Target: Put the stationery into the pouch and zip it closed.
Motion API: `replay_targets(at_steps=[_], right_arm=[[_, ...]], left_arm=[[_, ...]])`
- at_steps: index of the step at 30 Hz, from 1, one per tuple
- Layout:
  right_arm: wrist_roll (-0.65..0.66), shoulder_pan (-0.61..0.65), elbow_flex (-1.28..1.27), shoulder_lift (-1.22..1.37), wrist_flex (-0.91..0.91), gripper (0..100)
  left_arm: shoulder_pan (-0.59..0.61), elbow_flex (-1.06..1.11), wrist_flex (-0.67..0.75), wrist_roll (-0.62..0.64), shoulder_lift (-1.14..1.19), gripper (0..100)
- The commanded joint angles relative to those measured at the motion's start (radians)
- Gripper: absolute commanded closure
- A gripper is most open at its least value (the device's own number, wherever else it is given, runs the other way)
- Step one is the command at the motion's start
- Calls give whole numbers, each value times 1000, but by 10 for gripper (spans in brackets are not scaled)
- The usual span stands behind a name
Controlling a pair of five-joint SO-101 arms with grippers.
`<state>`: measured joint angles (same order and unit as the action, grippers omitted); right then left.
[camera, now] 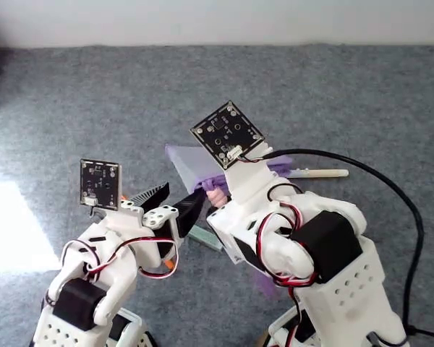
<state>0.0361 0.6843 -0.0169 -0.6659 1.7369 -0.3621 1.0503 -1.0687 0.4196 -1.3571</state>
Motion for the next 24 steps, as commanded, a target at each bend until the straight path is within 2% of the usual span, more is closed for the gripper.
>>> replay_targets(at_steps=[1,8,12,18,24], right_arm=[[2,8,11,-25,38,991],[6,7,5,-74,47,991],[8,-4,3,-116,58,991],[18,-151,-98,-209,58,991],[103,-314,-193,-329,54,991]], left_arm=[[6,-7,18,-15,8,873],[6,-7,18,-17,8,981],[23,-8,18,-17,8,987],[120,-8,9,-17,8,987],[138,-24,-32,-17,6,987]])
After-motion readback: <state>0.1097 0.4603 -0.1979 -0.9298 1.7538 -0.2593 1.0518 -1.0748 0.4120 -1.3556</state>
